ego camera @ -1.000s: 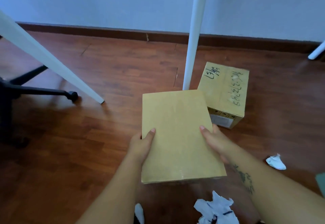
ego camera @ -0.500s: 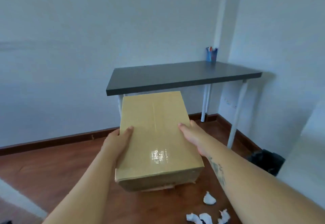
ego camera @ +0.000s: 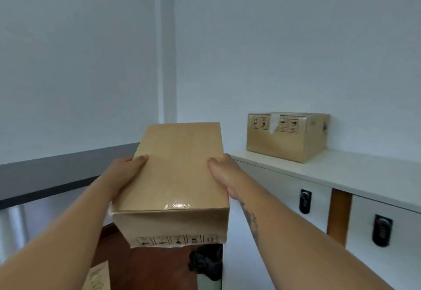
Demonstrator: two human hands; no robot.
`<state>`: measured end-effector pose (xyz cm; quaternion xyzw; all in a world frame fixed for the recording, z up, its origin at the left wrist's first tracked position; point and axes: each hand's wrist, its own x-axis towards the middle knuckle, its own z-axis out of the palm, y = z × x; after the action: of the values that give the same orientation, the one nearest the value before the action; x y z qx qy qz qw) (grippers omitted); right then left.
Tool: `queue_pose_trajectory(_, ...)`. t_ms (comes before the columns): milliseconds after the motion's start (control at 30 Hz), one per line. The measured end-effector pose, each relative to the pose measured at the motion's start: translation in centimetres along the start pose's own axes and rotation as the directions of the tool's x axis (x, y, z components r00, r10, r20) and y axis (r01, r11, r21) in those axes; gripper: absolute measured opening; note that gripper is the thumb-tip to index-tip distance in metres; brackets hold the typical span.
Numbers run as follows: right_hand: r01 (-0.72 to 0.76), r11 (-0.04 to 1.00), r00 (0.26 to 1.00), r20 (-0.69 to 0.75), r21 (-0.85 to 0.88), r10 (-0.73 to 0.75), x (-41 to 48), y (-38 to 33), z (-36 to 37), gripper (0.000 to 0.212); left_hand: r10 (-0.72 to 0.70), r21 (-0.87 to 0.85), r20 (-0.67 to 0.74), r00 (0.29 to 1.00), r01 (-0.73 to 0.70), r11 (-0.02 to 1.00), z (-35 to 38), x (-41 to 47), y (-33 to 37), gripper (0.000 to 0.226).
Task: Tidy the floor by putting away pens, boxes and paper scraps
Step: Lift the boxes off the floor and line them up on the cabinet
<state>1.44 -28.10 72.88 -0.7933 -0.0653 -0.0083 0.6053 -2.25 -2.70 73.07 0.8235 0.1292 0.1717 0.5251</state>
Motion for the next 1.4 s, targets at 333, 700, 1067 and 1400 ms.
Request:
queue_pose_trajectory(333,-0.004,0.999,0.957,-0.29,-0.052,-0.011,-5.7,-1.8,-19.5,0.034,0.201,-0.037,0.313,0.928,-0.199,0.979,14.5,-1.0,14.3,0.041)
queue_pose_trajectory(700,-0.164,0.984,0.865,-0.49,-0.072,0.108,-13.2,-1.5,-29.5,0.04,0.316,-0.073,0.497,0.808,-0.324,0.943,24.0,-6.1,20.6,0.049)
queue_pose_trajectory(1067,-0.429,0.87,0.779,-0.587,-0.245,0.218,-15.4,-4.4,-34.6,0.049,0.467,0.07,0.502,0.728,-0.572,0.817,31.1,-6.8,24.7,0.059)
queue_pose_trajectory(1400,-0.212,0.382,0.972,-0.233,-0.899,-0.01,-17.6,-6.0,-30.5,0.092,0.485,0.327,0.617,0.62,-0.762,0.558,33.3,-7.0,29.7,0.041)
